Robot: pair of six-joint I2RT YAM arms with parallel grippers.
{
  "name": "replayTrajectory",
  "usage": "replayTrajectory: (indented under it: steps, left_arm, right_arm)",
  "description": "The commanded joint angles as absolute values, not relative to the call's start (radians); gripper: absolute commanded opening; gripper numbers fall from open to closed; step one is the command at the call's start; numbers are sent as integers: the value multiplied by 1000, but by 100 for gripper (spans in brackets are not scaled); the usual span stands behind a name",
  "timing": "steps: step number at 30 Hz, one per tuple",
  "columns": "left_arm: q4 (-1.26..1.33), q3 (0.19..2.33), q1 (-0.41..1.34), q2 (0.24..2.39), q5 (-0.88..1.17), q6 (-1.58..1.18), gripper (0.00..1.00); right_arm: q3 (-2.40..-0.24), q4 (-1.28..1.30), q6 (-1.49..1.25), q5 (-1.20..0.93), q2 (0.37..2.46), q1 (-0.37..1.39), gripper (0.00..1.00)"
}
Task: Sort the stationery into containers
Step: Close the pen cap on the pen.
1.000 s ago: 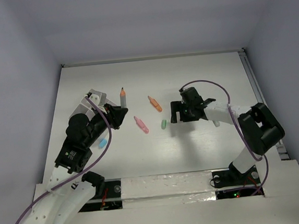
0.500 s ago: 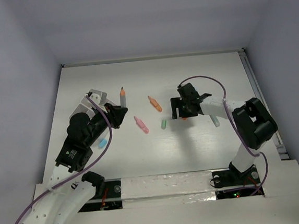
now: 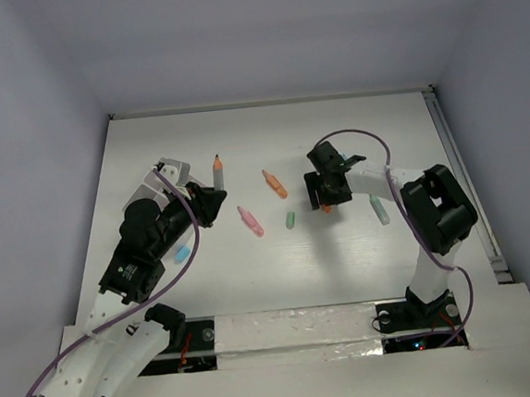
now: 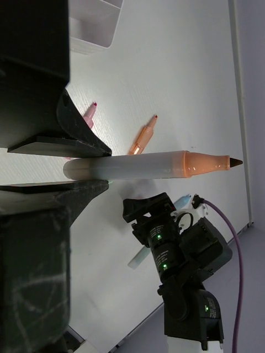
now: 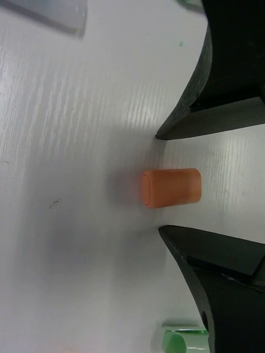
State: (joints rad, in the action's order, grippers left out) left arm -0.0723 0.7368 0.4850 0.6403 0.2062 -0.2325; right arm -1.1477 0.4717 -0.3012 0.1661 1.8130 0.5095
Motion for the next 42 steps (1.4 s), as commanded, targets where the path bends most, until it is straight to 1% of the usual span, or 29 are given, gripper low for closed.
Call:
replayTrajectory:
  steps: [1,3,5,8,9,10,11,12,14,16,18,19,23,27,28,31,36,42]
  left_arm:
    - [-31,753,491,640,202,-221,0]
    - [-31,753,491,641,201,-221,0]
    - [-32,753,491,643,201,-219,0]
    - [-34,753,491,644,196,-219,0]
    - [-34,755,491,646,196,-219,0]
    - [-34,755,491,649,198,-219,0]
    - [-35,756,491,655,201,-219,0]
    - [-37,756,491,657,202,-219,0]
    - [-37,756,491,661,204,-218,0]
    - [-37,755,491,666,203,-218,0]
    - [-35,753,491,675,206,-218,0]
    - [-35,755,491,681,210,-218,0]
    - [-18,753,491,710,264,-216,0]
    - [-17,753,491,726,253,-210,0]
    - [-17,753,491,729,249,-207,0]
    - [-21,756,491,744,235,-207,0]
    - [-20,755,491,759,233,-204,0]
    - [-20,756,491,775,247,-202,0]
  right_arm:
    - [-1180,506,-273,212,1861,511,68]
    - [-1187,512,-272,218,1871,511,61]
    - [-1196,522,-268,232,1882,520,60]
    - [-1190,514,-270,222,1882,520,39]
    - [-1187,506,-273,219,1879,520,24]
    - [-1184,493,-278,218,1875,520,16]
    - [-1181,485,-281,218,1859,520,10]
    - [-1180,473,-279,219,1846,520,7]
    - [-1172,422,-284,236,1803,532,6]
    - [-1175,364,-298,216,1715,541,6]
    - [-1180,316,-336,149,1613,551,6]
    - [-1184,248,-357,87,1579,551,6]
    - [-1204,46,-492,-44,1479,601,5]
    - [-1261,-110,-616,-35,1476,667,6]
    - [-1265,-185,-636,-25,1479,693,6]
    - [-1298,-276,-702,-17,1511,736,6]
    - [-1390,-310,-723,-6,1586,781,6]
    - [-1430,-319,-718,46,1617,813,6]
